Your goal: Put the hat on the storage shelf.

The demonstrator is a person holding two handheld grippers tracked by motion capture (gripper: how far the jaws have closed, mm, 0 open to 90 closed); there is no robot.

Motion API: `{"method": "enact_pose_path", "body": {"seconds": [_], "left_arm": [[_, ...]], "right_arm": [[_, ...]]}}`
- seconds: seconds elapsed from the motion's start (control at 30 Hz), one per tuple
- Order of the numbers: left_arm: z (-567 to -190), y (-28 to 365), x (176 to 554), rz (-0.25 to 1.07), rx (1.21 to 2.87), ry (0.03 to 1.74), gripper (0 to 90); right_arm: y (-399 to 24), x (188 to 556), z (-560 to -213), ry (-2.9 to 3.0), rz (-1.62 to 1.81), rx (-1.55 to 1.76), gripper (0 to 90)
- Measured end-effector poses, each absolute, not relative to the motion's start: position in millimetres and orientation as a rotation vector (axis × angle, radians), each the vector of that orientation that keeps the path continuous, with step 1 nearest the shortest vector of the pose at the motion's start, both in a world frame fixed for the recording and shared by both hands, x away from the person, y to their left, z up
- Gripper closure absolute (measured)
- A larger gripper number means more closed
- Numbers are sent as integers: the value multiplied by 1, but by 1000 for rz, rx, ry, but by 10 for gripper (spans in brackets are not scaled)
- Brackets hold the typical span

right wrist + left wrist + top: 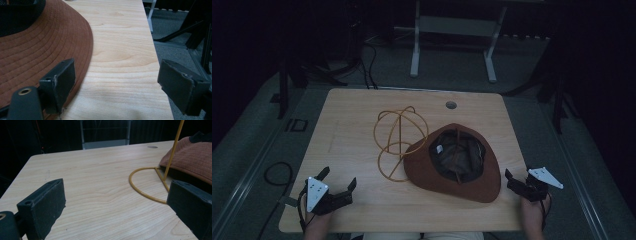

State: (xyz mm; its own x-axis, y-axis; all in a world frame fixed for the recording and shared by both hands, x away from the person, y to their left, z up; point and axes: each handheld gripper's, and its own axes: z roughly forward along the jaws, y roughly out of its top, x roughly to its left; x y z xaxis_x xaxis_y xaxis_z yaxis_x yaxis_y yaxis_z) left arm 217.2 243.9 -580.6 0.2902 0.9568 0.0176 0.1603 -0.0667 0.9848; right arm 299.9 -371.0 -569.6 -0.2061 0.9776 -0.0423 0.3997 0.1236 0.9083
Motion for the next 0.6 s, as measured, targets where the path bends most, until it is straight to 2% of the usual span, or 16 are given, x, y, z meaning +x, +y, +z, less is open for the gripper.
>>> {"method": "enact_pose_path", "body": {"seconds": [0.3, 0.6], "left_arm": [[-579, 241, 217, 916, 1468, 1079, 28], [-580, 233, 217, 957, 1552, 1053, 45]], "right_arm": [[-375, 300, -569, 1710, 1092, 1386, 143], [-360, 301, -552, 1820, 1119, 1339, 137]]}}
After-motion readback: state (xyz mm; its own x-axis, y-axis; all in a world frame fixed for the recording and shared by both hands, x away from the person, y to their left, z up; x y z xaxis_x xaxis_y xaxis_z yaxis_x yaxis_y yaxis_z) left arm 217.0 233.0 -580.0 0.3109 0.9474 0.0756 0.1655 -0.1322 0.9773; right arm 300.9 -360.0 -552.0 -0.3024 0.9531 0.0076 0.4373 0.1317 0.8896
